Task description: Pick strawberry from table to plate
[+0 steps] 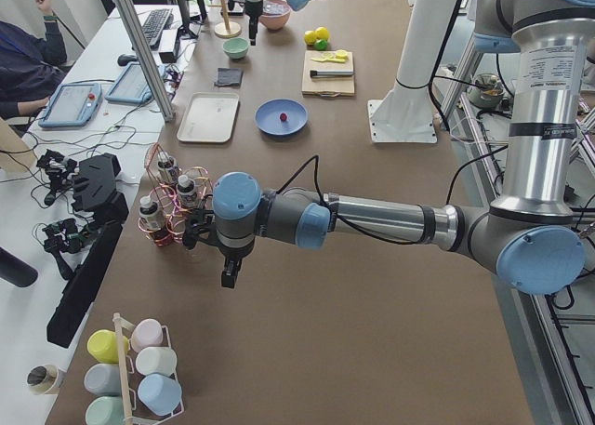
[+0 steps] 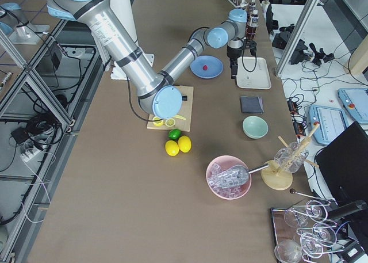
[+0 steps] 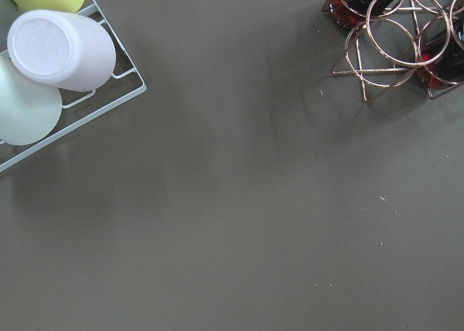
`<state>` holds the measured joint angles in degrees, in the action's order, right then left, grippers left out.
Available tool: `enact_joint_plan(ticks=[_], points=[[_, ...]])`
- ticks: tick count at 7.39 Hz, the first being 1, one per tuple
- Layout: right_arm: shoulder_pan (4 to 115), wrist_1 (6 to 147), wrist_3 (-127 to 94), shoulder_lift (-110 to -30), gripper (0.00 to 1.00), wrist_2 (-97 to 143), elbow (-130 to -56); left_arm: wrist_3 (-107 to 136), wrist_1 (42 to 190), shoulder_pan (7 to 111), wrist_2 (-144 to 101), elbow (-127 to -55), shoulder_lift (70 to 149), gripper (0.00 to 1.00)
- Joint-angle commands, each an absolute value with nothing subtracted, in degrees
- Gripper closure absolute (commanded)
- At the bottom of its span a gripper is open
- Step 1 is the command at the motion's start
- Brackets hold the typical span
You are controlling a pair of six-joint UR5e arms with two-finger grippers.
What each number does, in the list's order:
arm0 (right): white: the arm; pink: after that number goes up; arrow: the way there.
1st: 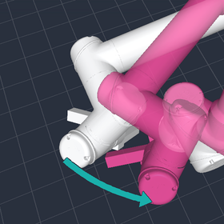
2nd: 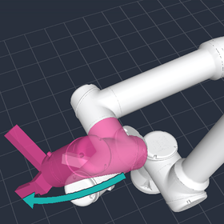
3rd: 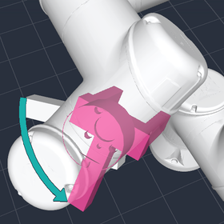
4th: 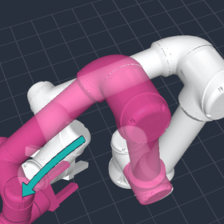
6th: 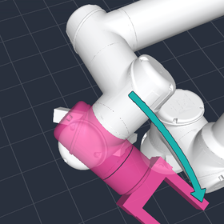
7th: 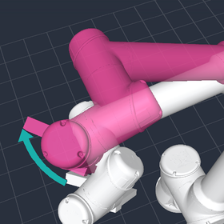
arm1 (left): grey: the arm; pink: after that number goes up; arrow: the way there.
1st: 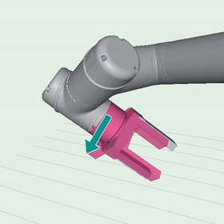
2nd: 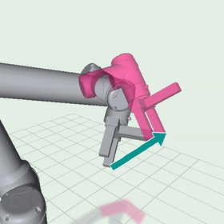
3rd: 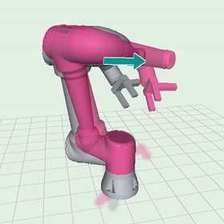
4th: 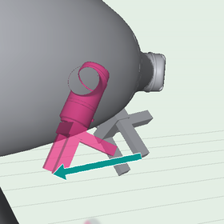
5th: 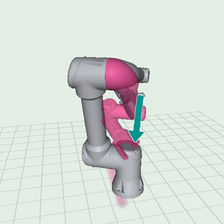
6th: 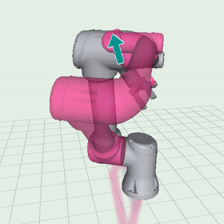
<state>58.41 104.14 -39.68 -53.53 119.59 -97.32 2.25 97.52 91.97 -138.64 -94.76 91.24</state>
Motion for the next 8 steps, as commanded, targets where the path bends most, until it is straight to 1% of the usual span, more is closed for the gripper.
enact_joint_plan(ticks=[1, 2, 3, 4, 5, 6, 8], points=[[71.92, 106.96, -17.94, -68.22, 0.00, 125.39, -104.05, -1.13, 97.47, 92.46, -138.34, -94.66, 88.78, 0.02], [77.90, 106.70, -6.01, -75.34, 0.00, 127.25, -104.15, -1.23, 97.47, 93.24, -137.99, -94.66, 88.51, 0.02], [82.40, 106.79, 4.12, -80.46, 0.00, 126.66, -103.11, -1.23, 97.47, 93.34, -137.90, -94.57, 88.33, 0.02], [85.40, 106.87, 8.66, -82.86, 0.00, 126.39, -100.75, -1.23, 97.47, 93.34, -137.81, -94.48, 88.33, 0.02], [86.30, 106.61, 8.96, -84.88, 0.00, 126.65, -98.55, -1.14, 97.38, 93.34, -137.29, -94.22, 87.81, 0.02], [86.40, 106.61, 8.79, -85.08, 0.00, 126.13, -96.52, -1.06, 97.38, 93.34, -133.46, -94.22, 86.67, 0.02], [86.66, 106.61, 8.26, -84.99, 0.00, 126.21, -95.10, -1.05, 97.47, 93.34, -131.66, -94.31, 86.75, 0.02]])
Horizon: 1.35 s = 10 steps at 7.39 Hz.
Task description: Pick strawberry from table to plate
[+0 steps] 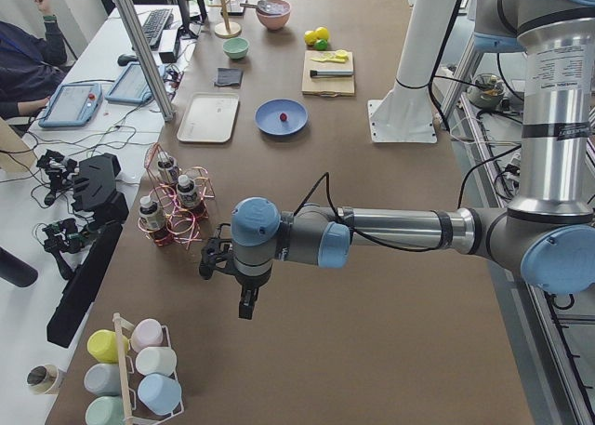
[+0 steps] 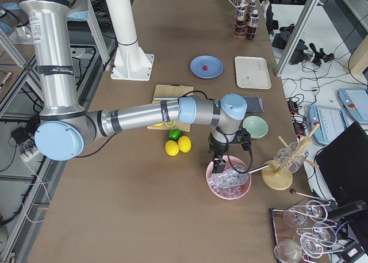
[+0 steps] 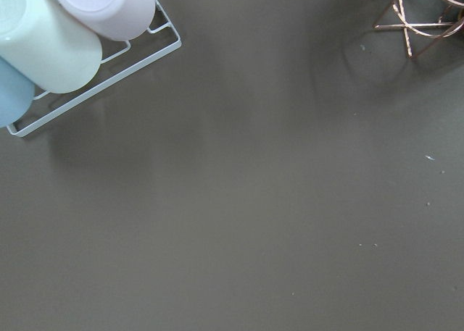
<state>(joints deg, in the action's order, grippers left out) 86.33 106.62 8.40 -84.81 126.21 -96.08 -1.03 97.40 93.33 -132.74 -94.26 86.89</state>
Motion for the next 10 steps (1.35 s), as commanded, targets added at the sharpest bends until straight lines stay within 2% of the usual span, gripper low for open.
enact_joint_plan(ticks=[1, 3, 10], points=[[87.62, 106.61, 8.17, -84.90, 0.00, 126.12, -95.01, -1.14, 97.56, 93.43, -131.92, -94.22, 86.66, 0.02], [88.15, 106.61, 7.74, -84.46, 0.00, 126.21, -95.01, -0.35, 97.91, 93.34, -132.97, -91.07, 85.43, 0.02], [88.15, 106.52, 7.73, -84.55, 0.00, 126.91, -95.19, -0.35, 97.47, 93.60, -133.59, -91.49, 84.55, 0.02]])
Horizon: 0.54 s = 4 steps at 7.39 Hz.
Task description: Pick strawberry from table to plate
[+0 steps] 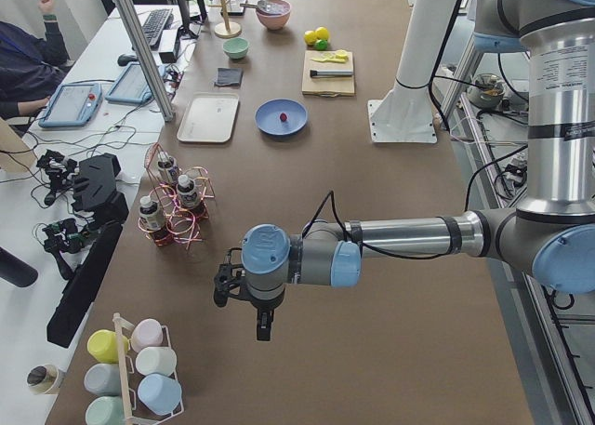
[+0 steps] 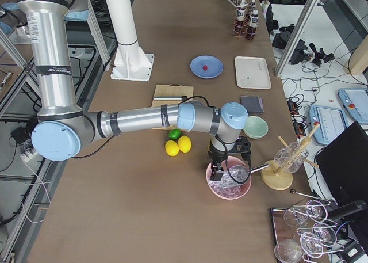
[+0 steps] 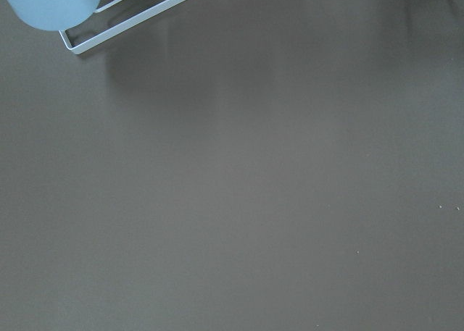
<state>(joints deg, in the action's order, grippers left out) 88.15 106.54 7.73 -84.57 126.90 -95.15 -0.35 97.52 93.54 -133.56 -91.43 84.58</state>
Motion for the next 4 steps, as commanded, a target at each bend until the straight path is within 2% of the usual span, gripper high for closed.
enact_joint_plan(ticks=[1, 4], points=[[88.15, 106.52, 7.82, -84.64, 0.00, 127.00, -95.19, -0.35, 97.56, 93.60, -133.59, -91.49, 84.55, 0.02], [88.07, 106.52, 7.82, -84.73, 0.00, 127.62, -95.71, -0.35, 97.65, 93.60, -133.59, -91.23, 84.46, 0.02]])
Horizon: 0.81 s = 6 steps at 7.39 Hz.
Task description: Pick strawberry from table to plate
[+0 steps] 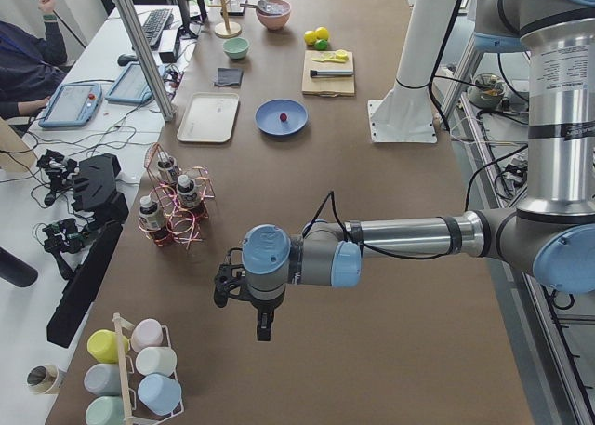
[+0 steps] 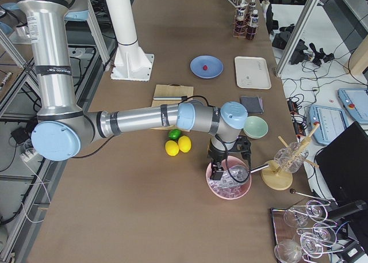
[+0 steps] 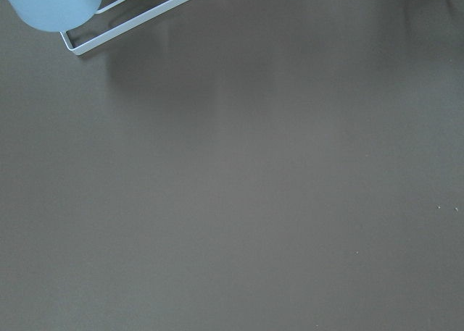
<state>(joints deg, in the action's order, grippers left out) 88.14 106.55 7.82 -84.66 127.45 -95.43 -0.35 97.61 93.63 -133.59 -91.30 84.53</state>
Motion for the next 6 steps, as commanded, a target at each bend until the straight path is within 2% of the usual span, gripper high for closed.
enact_joint_plan(ticks=[1, 6], points=[[88.07, 106.52, 7.82, -84.73, 0.00, 127.70, -95.71, -0.35, 97.82, 93.69, -133.59, -91.23, 84.03, 0.02], [88.07, 104.86, 7.82, -85.25, 0.00, 128.93, -95.36, -0.35, 98.00, 93.60, -133.59, -91.14, 83.85, 0.02]])
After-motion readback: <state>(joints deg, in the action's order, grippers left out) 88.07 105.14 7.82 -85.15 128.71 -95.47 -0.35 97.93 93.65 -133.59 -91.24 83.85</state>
